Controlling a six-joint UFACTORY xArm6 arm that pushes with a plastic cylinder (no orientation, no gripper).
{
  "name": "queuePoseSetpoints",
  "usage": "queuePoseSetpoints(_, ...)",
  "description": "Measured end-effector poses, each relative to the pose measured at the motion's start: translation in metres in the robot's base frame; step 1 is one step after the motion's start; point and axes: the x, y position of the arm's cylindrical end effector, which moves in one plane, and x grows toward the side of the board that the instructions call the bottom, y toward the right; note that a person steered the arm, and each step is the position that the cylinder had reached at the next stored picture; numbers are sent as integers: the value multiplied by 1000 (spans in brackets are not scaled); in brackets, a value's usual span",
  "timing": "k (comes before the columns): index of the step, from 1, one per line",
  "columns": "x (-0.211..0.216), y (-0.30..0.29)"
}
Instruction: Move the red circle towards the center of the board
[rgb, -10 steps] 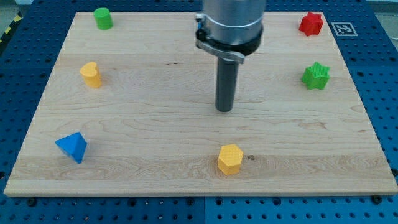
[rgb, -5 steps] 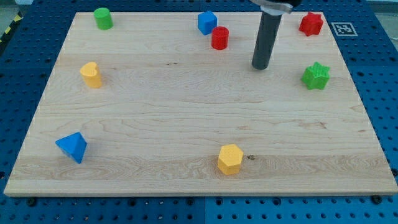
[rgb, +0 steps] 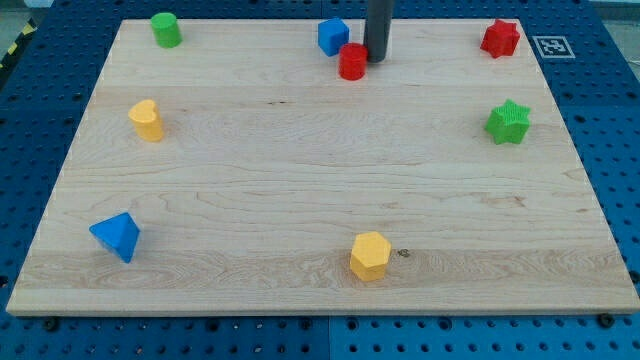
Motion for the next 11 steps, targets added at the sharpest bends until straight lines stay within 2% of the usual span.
queuePoseSetpoints(6,24,-37)
queuePoseSetpoints(8,-18,-114)
queuePoseSetpoints(9,7,-107)
queuePoseSetpoints(10,14,-68)
queuePoseSetpoints(11,14,-68)
